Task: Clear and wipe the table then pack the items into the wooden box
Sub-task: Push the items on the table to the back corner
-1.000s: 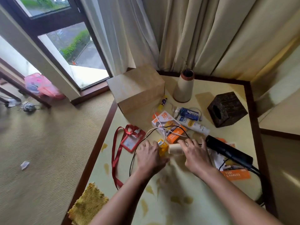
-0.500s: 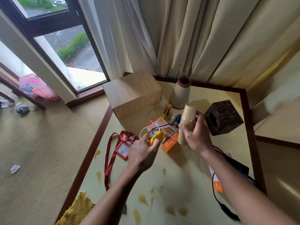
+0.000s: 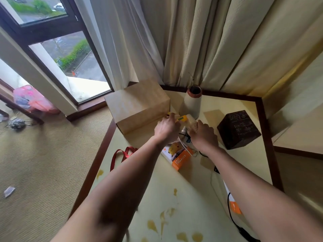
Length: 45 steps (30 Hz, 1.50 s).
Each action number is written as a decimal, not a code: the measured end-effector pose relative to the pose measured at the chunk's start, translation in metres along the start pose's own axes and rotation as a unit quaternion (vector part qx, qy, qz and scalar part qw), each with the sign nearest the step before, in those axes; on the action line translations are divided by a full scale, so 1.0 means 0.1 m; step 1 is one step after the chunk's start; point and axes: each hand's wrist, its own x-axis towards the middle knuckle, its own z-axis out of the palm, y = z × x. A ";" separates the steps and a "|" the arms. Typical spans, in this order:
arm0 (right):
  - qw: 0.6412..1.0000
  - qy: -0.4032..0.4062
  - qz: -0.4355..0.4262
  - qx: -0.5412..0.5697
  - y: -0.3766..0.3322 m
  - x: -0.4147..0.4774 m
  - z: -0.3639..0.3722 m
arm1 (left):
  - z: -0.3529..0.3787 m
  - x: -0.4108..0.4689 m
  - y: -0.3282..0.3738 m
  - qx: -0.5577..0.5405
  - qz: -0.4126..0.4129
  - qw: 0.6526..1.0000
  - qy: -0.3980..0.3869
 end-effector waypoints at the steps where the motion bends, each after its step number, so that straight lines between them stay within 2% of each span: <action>1: 1.000 0.005 -0.012 -0.003 0.00 -0.03 0.00 | 0.02 0.01 0.00 -0.005 0.002 1.000 -0.016; 4: 0.994 0.066 -0.082 -0.042 0.00 -0.22 0.02 | -0.02 -0.08 0.01 -0.050 0.009 0.998 -0.041; 7: 0.979 0.120 -0.162 -0.039 -0.03 -0.54 0.15 | -0.21 -0.32 -0.11 -0.075 0.039 0.995 0.054; 10: 0.965 0.142 -0.215 -0.043 -0.13 -0.84 0.38 | -0.39 -0.69 -0.54 -0.030 0.009 0.991 0.128; 12: 0.967 0.113 -0.213 -0.079 -0.17 -0.91 0.56 | -0.45 -0.98 -0.89 0.022 -0.037 0.994 0.101; 14: 0.975 0.080 -0.184 -0.099 -0.18 -0.91 0.71 | -0.39 -1.22 -1.16 0.068 -0.082 0.994 0.039; 16: 0.981 0.053 -0.152 -0.110 -0.19 -0.89 0.82 | -0.25 -1.34 -1.36 0.134 -0.106 0.985 -0.009; 18: 0.981 0.038 -0.138 -0.131 -0.19 -0.88 0.90 | -0.08 -1.36 -1.51 0.173 -0.120 0.977 -0.025; 21: 0.980 0.038 -0.135 -0.143 -0.18 -0.88 0.93 | 0.07 -1.31 -1.58 0.186 -0.132 0.973 -0.021; 26: 0.984 0.039 -0.124 -0.121 -0.13 -0.89 0.92 | 0.16 -1.21 -1.48 0.207 -0.081 0.975 0.025; 31: 0.983 0.037 -0.127 -0.130 -0.12 -0.86 0.91 | 0.18 -1.09 -1.36 0.167 -0.123 0.978 0.024; 35: 0.984 0.019 -0.124 -0.127 -0.12 -0.81 0.86 | 0.15 -1.02 -1.38 0.158 -0.125 0.979 0.017; 40: 0.990 0.037 -0.132 -0.039 -0.12 -0.81 0.78 | -0.08 -1.02 -1.13 0.002 -0.083 0.995 0.061; 45: 0.978 0.007 -0.108 0.176 -0.21 -0.72 0.58 | -0.62 -0.90 -0.55 -0.049 -0.001 0.995 0.090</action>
